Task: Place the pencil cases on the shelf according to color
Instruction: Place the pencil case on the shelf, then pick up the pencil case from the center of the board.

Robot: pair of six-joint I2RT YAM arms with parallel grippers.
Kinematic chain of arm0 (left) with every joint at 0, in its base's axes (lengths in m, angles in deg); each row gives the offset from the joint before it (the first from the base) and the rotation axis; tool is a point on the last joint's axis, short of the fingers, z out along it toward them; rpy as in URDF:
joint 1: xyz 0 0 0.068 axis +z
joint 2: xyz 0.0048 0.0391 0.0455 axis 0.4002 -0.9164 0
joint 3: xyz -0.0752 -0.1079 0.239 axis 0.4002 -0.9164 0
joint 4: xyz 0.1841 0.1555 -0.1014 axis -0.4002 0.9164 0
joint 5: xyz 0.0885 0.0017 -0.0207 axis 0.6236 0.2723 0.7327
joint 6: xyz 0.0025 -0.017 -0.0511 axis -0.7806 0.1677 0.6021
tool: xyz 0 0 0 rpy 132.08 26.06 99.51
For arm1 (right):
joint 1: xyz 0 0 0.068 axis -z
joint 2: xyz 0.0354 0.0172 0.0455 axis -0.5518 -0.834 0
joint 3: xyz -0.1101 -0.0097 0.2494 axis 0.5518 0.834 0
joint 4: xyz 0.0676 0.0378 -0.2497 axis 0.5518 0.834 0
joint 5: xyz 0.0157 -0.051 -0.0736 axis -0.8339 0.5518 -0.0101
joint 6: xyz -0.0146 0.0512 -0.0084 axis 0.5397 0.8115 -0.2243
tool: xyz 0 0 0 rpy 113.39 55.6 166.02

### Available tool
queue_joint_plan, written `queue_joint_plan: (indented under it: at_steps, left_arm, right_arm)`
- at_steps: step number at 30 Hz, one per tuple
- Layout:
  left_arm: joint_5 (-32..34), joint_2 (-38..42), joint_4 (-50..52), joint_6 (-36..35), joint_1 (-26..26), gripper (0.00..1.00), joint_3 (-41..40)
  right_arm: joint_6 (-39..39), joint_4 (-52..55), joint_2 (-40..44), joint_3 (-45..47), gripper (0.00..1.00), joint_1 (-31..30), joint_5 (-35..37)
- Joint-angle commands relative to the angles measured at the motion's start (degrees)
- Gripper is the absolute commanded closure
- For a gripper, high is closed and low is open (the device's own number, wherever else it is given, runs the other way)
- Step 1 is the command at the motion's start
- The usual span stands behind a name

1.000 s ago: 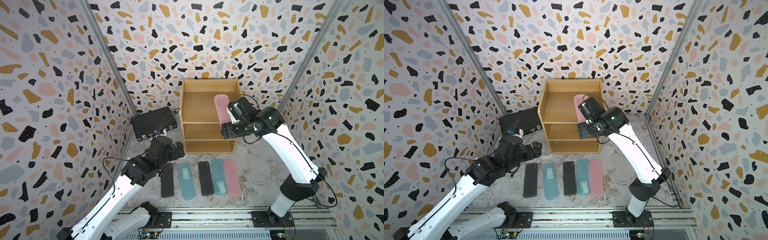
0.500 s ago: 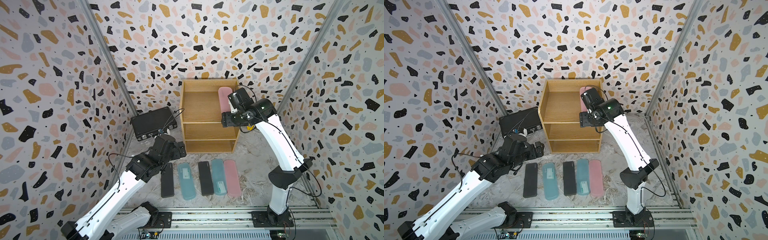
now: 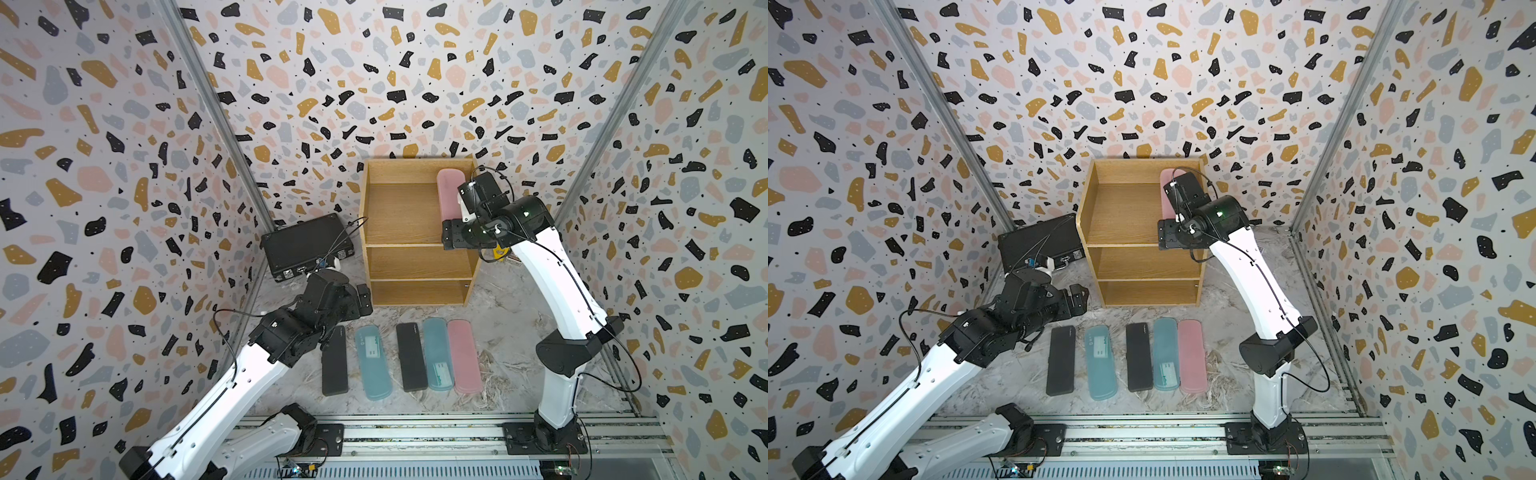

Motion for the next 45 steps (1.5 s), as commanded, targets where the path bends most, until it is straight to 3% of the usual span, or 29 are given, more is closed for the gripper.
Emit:
queue_joint_plan:
  at_steps: [1,7,10,18,22,29,32,38,45]
  left_arm:
    - [0.1,0.5,-2.0,-1.3,-0.1,0.0,1.1]
    - [0.3,0.1,-2.1,-1.3,-0.2,0.0,1.3]
    - [0.7,0.3,-1.7,-1.4,-0.2,0.0,1.4]
    - [0.0,5.6,-5.4,-0.4,-0.2,0.0,-4.1]
    - [-0.7,6.9,-4.5,0.1,-0.2,0.0,-5.6]
    - [-4.8,8.3,-3.0,3.8,-0.2,0.0,-12.0]
    - [-5.7,9.7,-4.3,6.2,-0.3,0.0,-16.5]
    - [-7.3,10.7,-5.8,8.8,-1.6,0.0,-20.7]
    - [-6.7,9.0,-7.8,11.3,-5.2,0.0,-23.5]
  right_arm:
    - [-0.7,-0.9,0.4,-2.7,0.11,0.3,0.0]
    - [-1.8,-2.7,2.1,-2.9,0.05,0.3,-0.6]
    - [-2.3,-5.1,4.0,-2.8,0.0,0.3,-4.6]
    - [-4.2,-8.7,16.4,5.7,0.0,0.0,-7.3]
    - [-5.8,-9.5,26.0,17.0,0.0,-0.3,-8.8]
    - [-4.4,-15.1,50.7,52.2,0.0,-0.3,-9.3]
    - [-2.6,-14.5,57.3,63.5,0.0,-0.4,-10.6]
    - [1.7,-10.9,61.9,78.8,0.0,-0.4,-7.1]
    - [7.7,-18.9,62.9,94.6,0.0,-0.9,-10.3]
